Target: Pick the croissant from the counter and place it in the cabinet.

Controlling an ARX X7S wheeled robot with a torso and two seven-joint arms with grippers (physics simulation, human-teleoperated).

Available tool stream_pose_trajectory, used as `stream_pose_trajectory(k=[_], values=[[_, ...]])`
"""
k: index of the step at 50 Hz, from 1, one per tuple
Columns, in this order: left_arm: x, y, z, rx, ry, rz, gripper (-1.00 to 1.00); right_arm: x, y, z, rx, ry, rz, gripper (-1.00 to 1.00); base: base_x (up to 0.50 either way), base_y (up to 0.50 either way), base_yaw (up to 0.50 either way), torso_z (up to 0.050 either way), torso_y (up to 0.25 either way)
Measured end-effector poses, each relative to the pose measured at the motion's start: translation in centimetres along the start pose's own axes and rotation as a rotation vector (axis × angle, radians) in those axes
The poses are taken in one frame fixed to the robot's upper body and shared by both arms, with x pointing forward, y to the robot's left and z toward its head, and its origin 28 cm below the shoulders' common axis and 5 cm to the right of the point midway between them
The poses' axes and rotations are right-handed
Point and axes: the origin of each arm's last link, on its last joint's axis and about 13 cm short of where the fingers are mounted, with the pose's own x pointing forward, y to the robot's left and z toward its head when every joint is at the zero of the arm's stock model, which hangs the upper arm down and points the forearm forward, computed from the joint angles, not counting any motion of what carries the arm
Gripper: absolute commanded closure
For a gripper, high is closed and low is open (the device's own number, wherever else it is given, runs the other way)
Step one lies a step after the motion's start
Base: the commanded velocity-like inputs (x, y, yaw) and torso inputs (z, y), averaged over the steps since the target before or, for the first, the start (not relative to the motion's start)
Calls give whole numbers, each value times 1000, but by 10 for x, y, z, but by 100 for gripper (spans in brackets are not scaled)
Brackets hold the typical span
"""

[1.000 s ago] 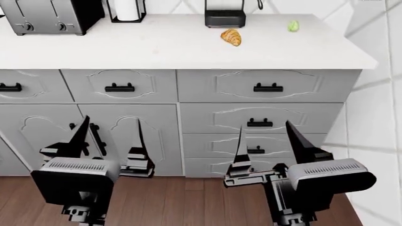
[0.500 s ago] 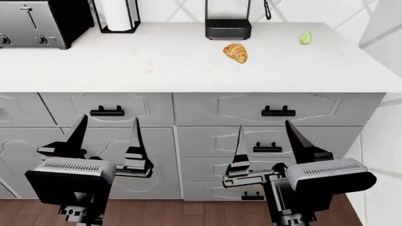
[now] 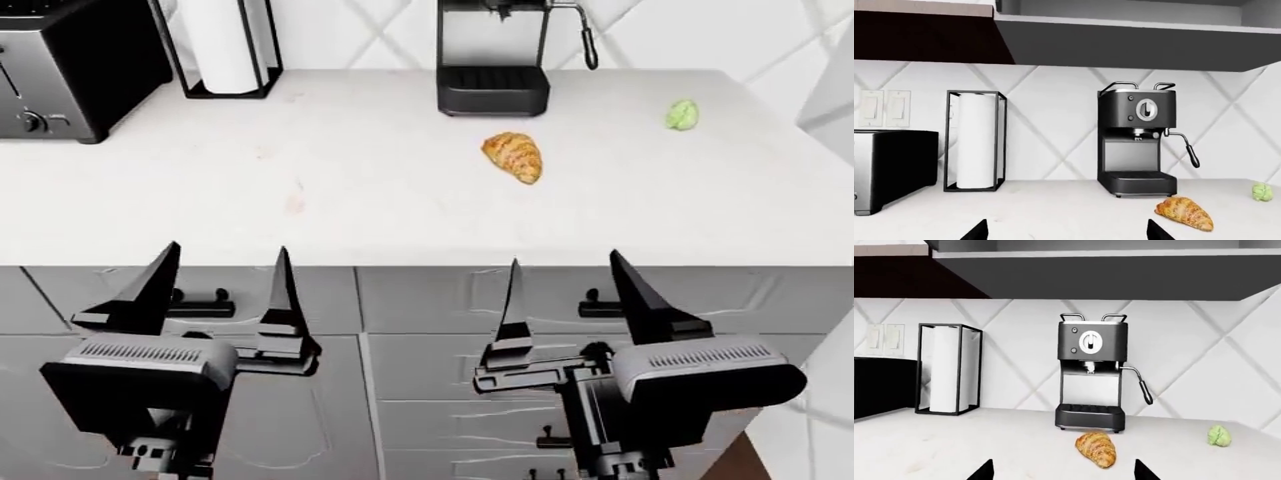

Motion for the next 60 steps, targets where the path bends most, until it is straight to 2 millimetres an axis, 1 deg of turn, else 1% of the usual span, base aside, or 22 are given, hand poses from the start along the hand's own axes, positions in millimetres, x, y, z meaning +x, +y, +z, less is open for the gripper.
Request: stream_pose_trajectory(k=[20, 52, 60], values=[[0, 1, 0, -1, -1, 1, -100, 1, 0, 0, 8, 4, 2, -100, 500, -14, 0, 0, 1], [1, 3, -1, -8, 3, 8, -100, 2, 2, -3, 14, 18, 11, -100, 500, -128, 0, 0, 1], [0, 3, -1, -9, 2, 8, -100, 2, 3, -3, 9, 11, 19, -100, 83, -3, 0, 0, 1]])
